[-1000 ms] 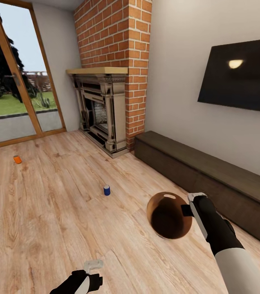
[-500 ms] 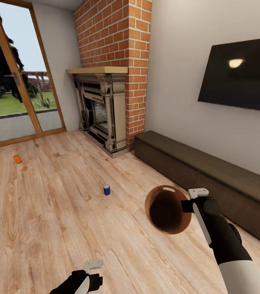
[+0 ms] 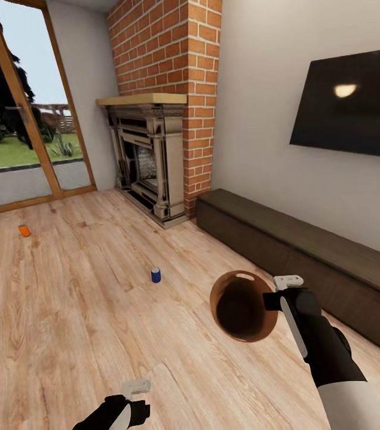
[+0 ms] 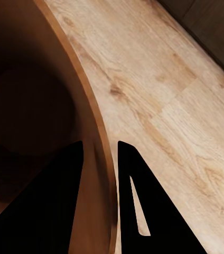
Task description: Put the three can of soda from the living room inside the tash can in the kitchen.
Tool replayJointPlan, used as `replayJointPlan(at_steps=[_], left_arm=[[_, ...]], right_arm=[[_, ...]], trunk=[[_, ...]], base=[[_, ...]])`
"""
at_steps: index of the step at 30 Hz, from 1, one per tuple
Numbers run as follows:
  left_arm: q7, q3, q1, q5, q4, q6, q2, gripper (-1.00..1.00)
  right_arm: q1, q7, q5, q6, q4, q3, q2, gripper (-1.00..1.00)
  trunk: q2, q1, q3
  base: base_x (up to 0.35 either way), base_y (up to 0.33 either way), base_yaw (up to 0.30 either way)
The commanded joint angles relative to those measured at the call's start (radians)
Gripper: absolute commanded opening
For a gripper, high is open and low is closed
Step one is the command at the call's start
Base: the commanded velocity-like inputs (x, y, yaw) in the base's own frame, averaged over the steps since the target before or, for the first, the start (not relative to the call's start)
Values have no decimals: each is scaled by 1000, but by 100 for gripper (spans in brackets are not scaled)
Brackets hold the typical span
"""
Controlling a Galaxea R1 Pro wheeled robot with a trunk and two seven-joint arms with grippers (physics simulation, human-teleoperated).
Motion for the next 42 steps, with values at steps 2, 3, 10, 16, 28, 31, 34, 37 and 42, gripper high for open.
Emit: replayJointPlan(at_steps=[2,3,10,16,28,31,34,37,42], left_arm=[[0,0,0,0,1,0,0,100],[1,0,0,0,2,1,0,100],[3,0,0,0,3,5,0,100],[2,2,0,0,3,6,1,100],[2,8,0,0,3,6,3,100],[2,8,0,0,3,6,3,100],[2,8,0,0,3,7,3,100],[0,7,0,0,4,8,3,100],[-2,9,0,0,4,9,5,100]], right_arm=[[-1,3,-6,0,-1,0,0,-100],[-1,3,-6,0,-1,0,0,-100],[-1,3,-6,0,-1,1,0,-100],[-1,3,-6,0,0,2,1,-100],[-1,3,-6,0,1,2,0,-100],[-1,3,-6,0,1,2,0,-100],[-1,3,-6,0,1,2,0,-100],[-1,3,-6,0,1,2,0,-100],[-1,3,-6,0,1,2,0,-100]], trunk=[[-14,8,-6],[-21,12,-9],[-70,38,-31],[-112,61,-50],[-168,92,-75],[-168,92,-75],[-182,100,-81],[-203,111,-91],[-238,130,-106]], base=[[0,0,0],[0,0,0],[0,0,0],[0,0,0],[0,0,0],[0,0,0],[0,0,0],[0,0,0],[0,0,0]])
